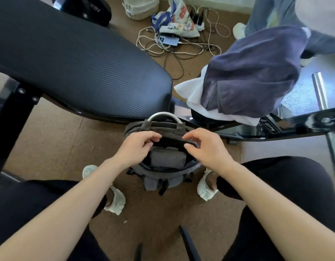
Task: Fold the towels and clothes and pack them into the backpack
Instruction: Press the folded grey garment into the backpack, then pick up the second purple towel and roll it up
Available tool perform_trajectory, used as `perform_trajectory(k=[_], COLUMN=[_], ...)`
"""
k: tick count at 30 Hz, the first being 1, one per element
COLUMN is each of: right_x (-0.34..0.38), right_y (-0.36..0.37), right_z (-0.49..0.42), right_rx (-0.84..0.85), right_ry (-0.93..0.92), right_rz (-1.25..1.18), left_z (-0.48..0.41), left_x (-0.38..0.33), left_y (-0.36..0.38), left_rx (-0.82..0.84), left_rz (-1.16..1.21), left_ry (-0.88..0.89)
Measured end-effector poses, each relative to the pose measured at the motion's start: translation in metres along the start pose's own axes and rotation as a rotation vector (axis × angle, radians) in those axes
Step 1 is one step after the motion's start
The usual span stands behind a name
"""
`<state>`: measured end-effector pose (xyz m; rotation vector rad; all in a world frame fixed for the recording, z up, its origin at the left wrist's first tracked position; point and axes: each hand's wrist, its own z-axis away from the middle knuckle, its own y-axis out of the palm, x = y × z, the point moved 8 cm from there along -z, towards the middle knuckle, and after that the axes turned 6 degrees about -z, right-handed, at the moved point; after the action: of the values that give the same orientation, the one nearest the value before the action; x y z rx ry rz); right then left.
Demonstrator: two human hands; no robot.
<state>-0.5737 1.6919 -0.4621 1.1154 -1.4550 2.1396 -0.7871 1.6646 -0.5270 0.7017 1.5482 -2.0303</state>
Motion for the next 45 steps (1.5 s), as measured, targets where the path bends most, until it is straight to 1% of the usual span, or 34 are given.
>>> perform_trajectory(k=[2,4,7,9,12,15,17,19,21,23,26,30,32,34,37,39,42,43,44,45], right_x=[0.013,0.022,0.020,0.015,0.005,-0.019,-0.051,-0.082,-0.099,-0.104,-0.106,-0.101,-0.094,-0.084,-0.070,-0.055,-0.033,-0.029,-0.029,-0.032], right_y=[-0.035,-0.069,-0.106,-0.124,-0.146,-0.165,-0.170,-0.164,-0.156,-0.154,-0.155,-0.159,-0.164,-0.169,-0.174,-0.179,-0.183,-0.181,-0.176,-0.171], right_z=[0.011,0.023,0.028,0.029,0.033,0.036,0.034,0.029,0.025,0.021,0.022,0.024,0.026,0.029,0.030,0.031,0.030,0.025,0.015,0.004], right_rx=[-0.207,-0.401,-0.622,-0.739,-0.914,-1.021,-1.036,-1.023,-0.990,-0.961,-0.974,-0.991,-1.002,-1.005,-0.928,-0.875,-0.791,-0.744,-0.693,-0.654], right_ry=[-0.092,-0.178,-0.213,-0.195,-0.121,0.055,0.241,0.433,0.527,0.537,0.508,0.450,0.381,0.310,0.188,0.065,-0.111,-0.140,-0.126,-0.067], right_rz=[-0.086,-0.110,-0.122,-0.141,-0.181,-0.315,-0.536,-0.856,-1.107,-1.176,-1.165,-1.251,-1.253,-1.254,-1.253,-1.188,-0.989,-0.889,-0.732,-0.508], left_z=[0.004,0.006,0.005,0.003,-0.008,-0.029,-0.046,-0.061,-0.075,-0.086,-0.093,-0.091,-0.090,-0.089,-0.082,-0.075,-0.068,-0.066,-0.065,-0.064], left_x=[-0.003,-0.014,-0.038,-0.061,-0.103,-0.143,-0.163,-0.174,-0.180,-0.183,-0.189,-0.202,-0.208,-0.214,-0.221,-0.224,-0.227,-0.228,-0.228,-0.229], left_y=[-0.009,-0.017,-0.027,-0.027,-0.022,-0.020,-0.015,-0.002,0.012,0.026,0.036,0.040,0.036,0.026,0.000,-0.020,-0.048,-0.056,-0.061,-0.064], left_rx=[-0.038,-0.076,-0.143,-0.150,-0.108,-0.096,-0.082,-0.034,0.012,0.058,0.096,0.140,0.135,0.094,0.003,-0.046,-0.090,-0.098,-0.101,-0.103], left_rz=[0.128,0.220,0.321,0.380,0.437,0.447,0.497,0.593,0.676,0.735,0.865,0.902,0.897,0.930,0.973,0.990,1.047,1.062,1.073,1.083], left_ry=[-0.059,-0.079,-0.062,-0.044,0.001,0.019,-0.035,-0.174,-0.310,-0.376,-0.401,-0.332,-0.271,-0.218,-0.173,-0.146,-0.101,-0.085,-0.079,-0.082])
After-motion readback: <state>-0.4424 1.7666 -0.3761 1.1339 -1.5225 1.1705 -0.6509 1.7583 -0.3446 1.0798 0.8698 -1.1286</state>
